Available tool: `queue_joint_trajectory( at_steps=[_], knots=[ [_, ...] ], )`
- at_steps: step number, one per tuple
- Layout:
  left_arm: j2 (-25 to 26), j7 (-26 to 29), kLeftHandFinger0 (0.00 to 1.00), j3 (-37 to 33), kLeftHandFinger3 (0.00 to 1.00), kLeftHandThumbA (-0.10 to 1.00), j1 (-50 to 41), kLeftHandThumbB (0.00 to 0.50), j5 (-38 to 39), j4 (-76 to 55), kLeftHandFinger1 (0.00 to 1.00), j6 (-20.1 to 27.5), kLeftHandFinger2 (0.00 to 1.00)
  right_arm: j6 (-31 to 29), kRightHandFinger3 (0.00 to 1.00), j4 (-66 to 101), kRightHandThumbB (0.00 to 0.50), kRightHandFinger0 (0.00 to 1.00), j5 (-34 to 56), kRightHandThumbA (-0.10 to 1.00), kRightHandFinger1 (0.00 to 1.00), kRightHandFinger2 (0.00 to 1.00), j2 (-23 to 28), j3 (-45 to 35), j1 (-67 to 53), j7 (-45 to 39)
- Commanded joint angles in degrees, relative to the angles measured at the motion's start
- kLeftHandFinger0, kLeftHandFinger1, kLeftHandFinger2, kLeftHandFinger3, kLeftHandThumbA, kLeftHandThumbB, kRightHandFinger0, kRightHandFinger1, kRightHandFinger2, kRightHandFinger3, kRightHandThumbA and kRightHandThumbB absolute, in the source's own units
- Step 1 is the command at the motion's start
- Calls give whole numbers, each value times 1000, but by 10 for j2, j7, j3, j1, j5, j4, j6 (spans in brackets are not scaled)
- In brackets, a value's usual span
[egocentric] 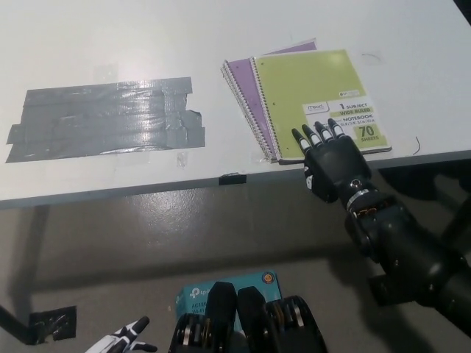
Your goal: The robot uses its right hand to align two notebooks stacked together until they are fully overlapped
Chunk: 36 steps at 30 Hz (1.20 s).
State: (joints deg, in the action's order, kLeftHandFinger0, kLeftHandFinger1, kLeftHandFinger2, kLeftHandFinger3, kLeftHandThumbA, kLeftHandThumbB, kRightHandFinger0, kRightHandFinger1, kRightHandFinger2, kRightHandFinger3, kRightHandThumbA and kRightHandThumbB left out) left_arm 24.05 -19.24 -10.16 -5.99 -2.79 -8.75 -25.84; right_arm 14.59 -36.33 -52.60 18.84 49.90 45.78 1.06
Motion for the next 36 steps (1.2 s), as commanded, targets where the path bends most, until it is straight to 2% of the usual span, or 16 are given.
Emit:
queue_joint_trajectory(
  at_steps=[1, 4, 5, 8, 11, 13, 15, 17, 19, 27, 28, 36],
  knots=[
    [13, -13, 777, 0, 1000, 1000, 5, 500, 0, -13, 677, 7, 725, -71, 1000, -31, 450, 1000, -1, 1000, 1000, 1000, 12, 29, -10, -108],
    [15, -13, 766, -2, 1000, 1000, 6, 500, -3, -16, 656, 3, 718, -91, 1000, -54, 462, 1000, -7, 1000, 1000, 1000, 15, 30, 8, -99],
    [15, -14, 858, -3, 1000, 1000, 7, 500, -4, -15, 703, 1, 731, -96, 1000, -57, 449, 1000, -7, 1000, 1000, 1000, 17, 30, 11, -97],
    [13, -12, 818, -3, 1000, 1000, 6, 500, -5, -14, 669, 2, 710, -113, 1000, -67, 435, 1000, -11, 1000, 1000, 1000, 17, 31, 18, -83],
    [16, -15, 818, -5, 1000, 1000, 6, 500, -5, -13, 702, 6, 722, -126, 1000, -65, 430, 1000, -18, 1000, 1000, 1000, 18, 35, 24, -77],
    [16, -14, 765, -6, 1000, 1000, 6, 500, -8, -16, 687, 4, 732, -133, 1000, -68, 432, 1000, -20, 1000, 1000, 1000, 16, 36, 25, -70],
    [17, -16, 766, -7, 1000, 1000, 8, 500, -5, -15, 690, 7, 749, -136, 1000, -69, 427, 1000, -21, 1000, 1000, 1000, 14, 35, 26, -69],
    [19, -17, 815, -9, 1000, 1000, 10, 500, -8, -13, 703, 8, 751, -135, 1000, -62, 432, 1000, -22, 1000, 1000, 1000, 14, 36, 26, -81],
    [18, -18, 769, -9, 1000, 1000, 11, 500, -5, -13, 702, 1, 756, -135, 1000, -60, 432, 1000, -24, 1000, 1000, 1000, 11, 37, 27, -91],
    [20, -17, 795, -14, 1000, 1000, 13, 500, -8, -13, 699, 4, 742, -136, 1000, -66, 428, 1000, -31, 1000, 1000, 1000, -1, 36, 27, -79],
    [19, -17, 744, -13, 1000, 1000, 12, 500, -6, -13, 667, 6, 729, -135, 1000, -58, 420, 1000, -32, 1000, 1000, 1000, -3, 37, 27, -82],
    [19, -19, 772, -15, 1000, 1000, 11, 500, -4, -12, 698, 3, 760, -139, 1000, -68, 410, 1000, -32, 1000, 1000, 1000, -15, 36, 33, -82]
  ],
)
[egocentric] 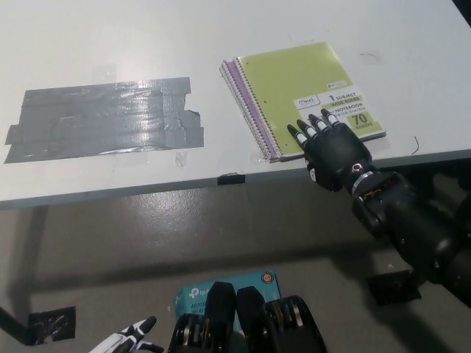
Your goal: The robot uses its right hand to align two notebooks stacked together until they are fully overlapped
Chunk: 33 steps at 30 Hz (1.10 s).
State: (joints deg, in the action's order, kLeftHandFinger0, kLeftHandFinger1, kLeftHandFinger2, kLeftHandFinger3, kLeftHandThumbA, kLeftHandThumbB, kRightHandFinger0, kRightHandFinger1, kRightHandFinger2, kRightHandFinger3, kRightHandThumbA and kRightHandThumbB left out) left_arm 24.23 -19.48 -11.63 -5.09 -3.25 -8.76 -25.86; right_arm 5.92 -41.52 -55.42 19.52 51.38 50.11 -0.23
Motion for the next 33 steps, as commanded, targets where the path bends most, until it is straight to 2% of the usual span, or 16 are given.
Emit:
queue_joint_trajectory(
  at_steps=[1, 3, 4, 8, 12, 13, 14, 18, 21, 28, 29, 33],
  knots=[
    [18, -16, 789, 0, 1000, 1000, 2, 500, -1, -13, 705, 2, 759, -52, 1000, -16, 406, 1000, -6, 1000, 1000, 1000, -23, 23, -8, -71],
    [19, -16, 782, 0, 1000, 1000, 1, 500, 0, -13, 692, 4, 758, -51, 1000, -19, 413, 1000, -9, 1000, 1000, 1000, -26, 23, -7, -69],
    [18, -17, 812, 1, 1000, 1000, 1, 500, 3, -13, 709, 1, 766, -50, 1000, -20, 413, 1000, -14, 1000, 1000, 1000, -28, 24, -7, -59],
    [19, -17, 822, -3, 1000, 1000, -1, 500, -1, -10, 737, 4, 793, -43, 1000, -8, 403, 1000, -15, 1000, 1000, 1000, -28, 25, -10, -74],
    [18, -13, 791, -3, 1000, 1000, -2, 500, -5, -11, 690, 4, 780, -49, 1000, -6, 393, 1000, -6, 1000, 1000, 1000, -30, 18, -8, -76],
    [18, -14, 801, -4, 1000, 1000, -2, 500, -5, -9, 705, 6, 781, -49, 1000, -9, 394, 1000, -6, 1000, 1000, 1000, -31, 18, -8, -75],
    [18, -15, 863, -4, 1000, 1000, -2, 500, -4, -9, 721, 5, 772, -50, 1000, -9, 394, 1000, -7, 1000, 1000, 1000, -31, 18, -9, -71],
    [18, -16, 888, -5, 1000, 1000, -3, 500, -3, -12, 743, 5, 764, -47, 1000, -2, 391, 1000, -8, 1000, 1000, 1000, -28, 18, -12, -77],
    [18, -15, 825, -6, 1000, 1000, -3, 500, -5, -11, 726, 6, 759, -45, 1000, -3, 393, 1000, -14, 1000, 1000, 1000, -27, 22, -12, -78],
    [22, -19, 780, -1, 1000, 1000, -3, 500, 0, -11, 697, 6, 763, -53, 1000, -7, 416, 1000, -10, 1000, 1000, 1000, -15, 15, -4, -83],
    [24, -19, 798, -2, 1000, 1000, -4, 500, -3, -11, 707, 3, 769, -53, 1000, -8, 424, 1000, -11, 1000, 1000, 1000, -14, 15, -2, -83],
    [23, -18, 770, -3, 1000, 1000, -9, 500, -8, -9, 705, 7, 757, -43, 1000, 13, 390, 1000, -10, 1000, 1000, 1000, -7, 8, -5, -93]
  ],
)
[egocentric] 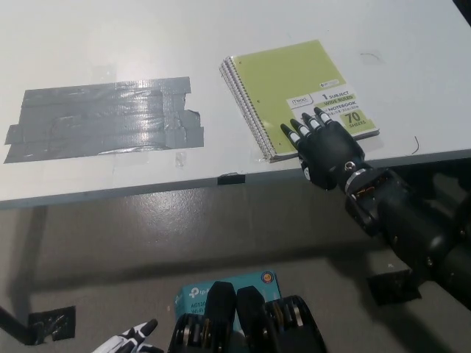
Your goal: The robot uses its right hand to align two notebooks stacked together until they are fully overlapped
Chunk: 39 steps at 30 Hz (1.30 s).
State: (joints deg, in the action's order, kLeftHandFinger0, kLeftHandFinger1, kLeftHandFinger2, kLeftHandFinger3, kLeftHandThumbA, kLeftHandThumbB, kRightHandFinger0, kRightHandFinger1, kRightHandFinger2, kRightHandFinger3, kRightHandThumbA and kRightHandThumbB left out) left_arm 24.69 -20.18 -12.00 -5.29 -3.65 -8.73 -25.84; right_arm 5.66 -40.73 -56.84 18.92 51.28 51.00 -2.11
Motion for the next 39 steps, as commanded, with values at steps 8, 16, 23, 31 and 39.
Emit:
queue_joint_trajectory(
  at_steps=[8, 16, 23, 31, 39],
  knots=[
    [15, -14, 846, -5, 1000, 1000, -14, 500, -5, -6, 720, 12, 779, -33, 1000, 9, 410, 1000, 2, 1000, 1000, 1000, -10, 7, -22, -84],
    [16, -15, 795, -5, 1000, 1000, -9, 500, -7, -7, 703, 8, 768, -23, 1000, -12, 412, 1000, -11, 1000, 1000, 1000, -28, 8, -8, -81],
    [17, -15, 827, -5, 1000, 1000, -8, 500, -8, -8, 700, 14, 741, -16, 1000, -19, 410, 1000, -10, 1000, 1000, 1000, -39, 2, 1, -90],
    [15, -15, 797, -6, 1000, 1000, -9, 500, -7, -12, 709, 6, 738, -19, 1000, -20, 408, 1000, -13, 1000, 1000, 1000, -37, -2, 1, -94],
    [17, -16, 764, -9, 1000, 1000, -13, 500, -10, -12, 704, 10, 747, -25, 1000, -14, 425, 1000, -15, 1000, 1000, 1000, -28, -3, -8, -86]
  ],
)
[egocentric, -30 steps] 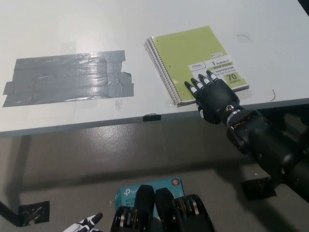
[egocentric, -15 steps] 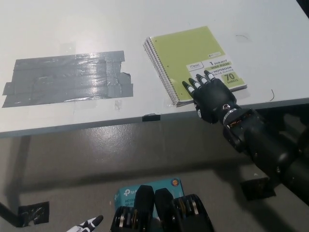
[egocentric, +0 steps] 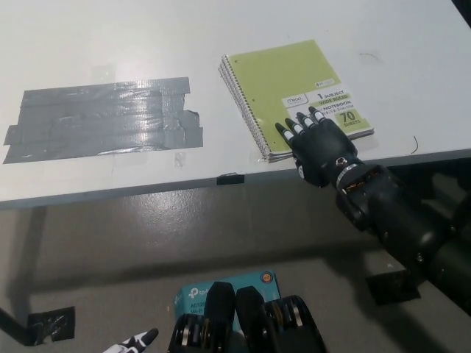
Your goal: The robot uses its right hand to align two notebooks stacked together until they are fully overlapped
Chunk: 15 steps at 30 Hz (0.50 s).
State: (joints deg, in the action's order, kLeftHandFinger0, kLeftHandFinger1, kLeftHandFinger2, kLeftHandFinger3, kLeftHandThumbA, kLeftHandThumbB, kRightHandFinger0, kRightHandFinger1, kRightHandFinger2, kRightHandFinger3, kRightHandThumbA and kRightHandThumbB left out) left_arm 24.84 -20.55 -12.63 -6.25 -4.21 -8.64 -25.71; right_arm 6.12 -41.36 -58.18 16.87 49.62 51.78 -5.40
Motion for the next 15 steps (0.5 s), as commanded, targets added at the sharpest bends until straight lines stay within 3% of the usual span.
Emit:
queue_joint_trajectory(
  at_steps=[1, 2, 3, 9, 11, 15],
  knots=[
    [16, -12, 791, -3, 1000, 1000, -4, 500, -4, -13, 720, 9, 744, -28, 1000, -8, 425, 1000, -5, 1000, 1000, 1000, -7, 16, -15, -55],
    [17, -13, 801, -3, 1000, 1000, -5, 500, -4, -13, 724, 10, 744, -27, 1000, -9, 425, 1000, -8, 1000, 1000, 1000, -7, 18, -15, -56],
    [16, -12, 852, -1, 1000, 1000, -6, 500, -2, -7, 757, 12, 753, -26, 1000, 5, 389, 1000, -9, 1000, 1000, 1000, 2, 16, -12, -62],
    [20, -11, 835, -2, 1000, 1000, -15, 500, -5, -6, 703, 16, 729, -34, 1000, 21, 414, 1000, -25, 1000, 1000, 1000, 24, 13, 12, -64],
    [20, -13, 934, -3, 1000, 1000, -16, 500, -5, 1, 702, 22, 717, -38, 1000, 45, 410, 1000, -23, 1000, 1000, 1000, 39, 6, 33, -85],
    [24, -16, 943, -2, 1000, 1000, -16, 500, -2, 3, 691, 18, 727, -45, 1000, 54, 408, 1000, -6, 1000, 1000, 1000, 41, -15, 69, -111]
  ],
)
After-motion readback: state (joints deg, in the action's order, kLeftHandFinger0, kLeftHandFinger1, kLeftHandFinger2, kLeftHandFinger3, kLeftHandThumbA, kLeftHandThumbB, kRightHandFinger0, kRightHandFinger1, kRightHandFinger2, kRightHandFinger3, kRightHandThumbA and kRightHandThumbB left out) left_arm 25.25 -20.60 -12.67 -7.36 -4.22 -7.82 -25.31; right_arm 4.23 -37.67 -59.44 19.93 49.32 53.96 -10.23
